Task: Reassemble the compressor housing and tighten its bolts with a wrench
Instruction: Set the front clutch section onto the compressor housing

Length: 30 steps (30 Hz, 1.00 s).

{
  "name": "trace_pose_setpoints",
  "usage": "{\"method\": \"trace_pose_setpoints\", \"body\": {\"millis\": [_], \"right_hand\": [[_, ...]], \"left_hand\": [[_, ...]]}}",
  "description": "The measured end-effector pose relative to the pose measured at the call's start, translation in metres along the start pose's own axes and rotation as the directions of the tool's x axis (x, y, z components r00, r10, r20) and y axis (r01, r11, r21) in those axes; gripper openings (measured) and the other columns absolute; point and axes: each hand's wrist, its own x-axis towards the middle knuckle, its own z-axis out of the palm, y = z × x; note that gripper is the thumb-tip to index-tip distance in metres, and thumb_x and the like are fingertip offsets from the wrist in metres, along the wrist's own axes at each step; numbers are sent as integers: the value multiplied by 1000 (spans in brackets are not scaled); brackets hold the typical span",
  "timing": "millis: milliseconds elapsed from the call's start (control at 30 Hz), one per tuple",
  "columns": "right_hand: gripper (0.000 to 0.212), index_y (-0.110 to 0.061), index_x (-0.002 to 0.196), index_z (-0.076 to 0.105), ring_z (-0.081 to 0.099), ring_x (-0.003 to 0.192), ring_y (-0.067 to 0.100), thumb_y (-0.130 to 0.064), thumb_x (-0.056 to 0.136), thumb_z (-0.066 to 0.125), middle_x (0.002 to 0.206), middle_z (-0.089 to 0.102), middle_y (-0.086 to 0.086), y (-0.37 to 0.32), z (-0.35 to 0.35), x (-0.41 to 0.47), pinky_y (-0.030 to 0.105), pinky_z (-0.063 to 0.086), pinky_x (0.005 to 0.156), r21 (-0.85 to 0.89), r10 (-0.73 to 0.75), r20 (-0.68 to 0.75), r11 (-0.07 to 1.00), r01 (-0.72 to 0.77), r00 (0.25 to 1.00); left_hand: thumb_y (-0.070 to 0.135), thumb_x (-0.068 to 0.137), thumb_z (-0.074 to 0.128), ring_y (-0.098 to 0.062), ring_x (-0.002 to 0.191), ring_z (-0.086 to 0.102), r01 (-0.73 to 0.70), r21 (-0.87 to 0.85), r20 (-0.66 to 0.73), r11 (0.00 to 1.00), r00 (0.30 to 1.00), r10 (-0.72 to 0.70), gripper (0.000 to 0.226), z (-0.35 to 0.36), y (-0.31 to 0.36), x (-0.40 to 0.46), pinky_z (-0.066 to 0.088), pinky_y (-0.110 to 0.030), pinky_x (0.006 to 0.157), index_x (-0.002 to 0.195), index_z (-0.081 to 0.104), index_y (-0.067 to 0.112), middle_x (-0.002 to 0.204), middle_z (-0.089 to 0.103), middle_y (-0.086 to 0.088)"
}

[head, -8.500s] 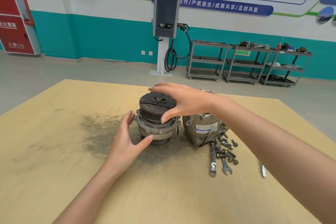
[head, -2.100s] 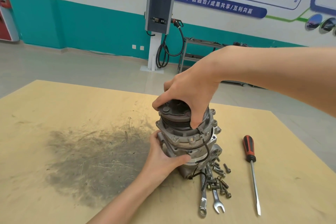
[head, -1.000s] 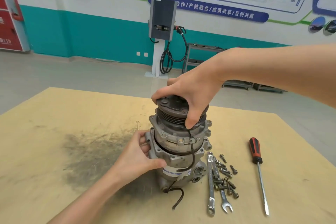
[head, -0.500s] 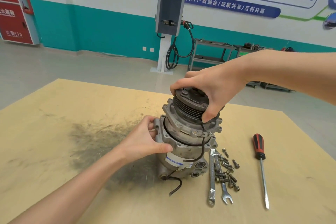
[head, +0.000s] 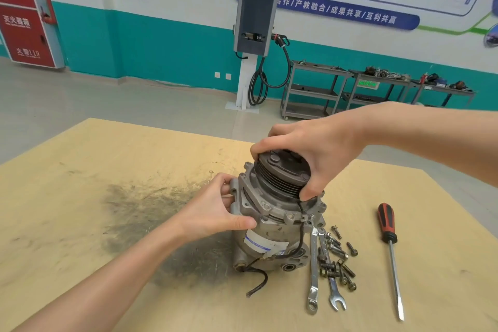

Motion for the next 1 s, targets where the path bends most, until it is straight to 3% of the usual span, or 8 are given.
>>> {"method": "trace_pose_setpoints", "body": {"millis": [167, 367, 500, 600, 867, 1000], "right_hand": [[84, -44, 138, 19, 48, 107, 25, -54, 74, 72, 122, 37, 2, 1, -6, 9, 31, 50, 85, -16, -4, 30, 1000, 4, 1000], [78, -43, 136, 21, 48, 103, 24, -53, 76, 71, 119, 38, 2, -1, -14, 18, 35, 50, 83, -10, 9, 93, 1000, -8, 996], [79, -41, 137, 22, 48, 101, 23, -52, 76, 72, 118, 39, 0, 1, -15, 18, 37, 50, 85, 11, 30, 96, 999, -31, 995], [78, -40, 135, 23, 49, 101, 23, -51, 76, 73, 116, 39, -2, 1, -15, 16, 38, 50, 86, 27, 30, 103, 999, -32, 994], [77, -42, 132, 24, 50, 97, 20, -49, 74, 75, 117, 37, 0, 4, -11, 8, 21, 45, 74, 29, -23, 120, 999, 20, 992], [80, -40, 133, 24, 50, 98, 20, -46, 74, 77, 117, 38, -1, 8, -6, 1, 19, 43, 74, 67, -31, 92, 997, 24, 995]], "left_hand": [[66, 32, 91, -7, 109, 67, 10, -23, -33, 1000, 999, -11, 109, -1, -8, 0, 54, -29, 93, 122, 45, 25, 126, 63, 4], [56, 34, 94, -6, 105, 69, 25, -37, -77, 999, 997, -28, 101, 2, -12, 0, 55, -31, 92, 118, 46, 28, 125, 65, 5], [44, 37, 90, -6, 101, 70, 23, -73, -55, 997, 998, -27, 95, 3, -11, 3, 55, -25, 83, 119, 46, 23, 124, 64, 4], [44, 37, 89, -9, 100, 70, 23, -71, -55, 997, 998, -27, 93, 2, -13, 5, 54, -31, 88, 117, 47, 22, 122, 65, 3], [46, 38, 93, -12, 103, 70, 9, -64, 15, 998, 1000, -8, 96, 7, -11, 5, 57, -35, 88, 119, 46, 24, 121, 66, 3], [62, 31, 94, -14, 107, 69, -3, -61, 54, 998, 999, 7, 109, 6, -7, 4, 55, -40, 92, 121, 46, 23, 123, 67, 2]]}}
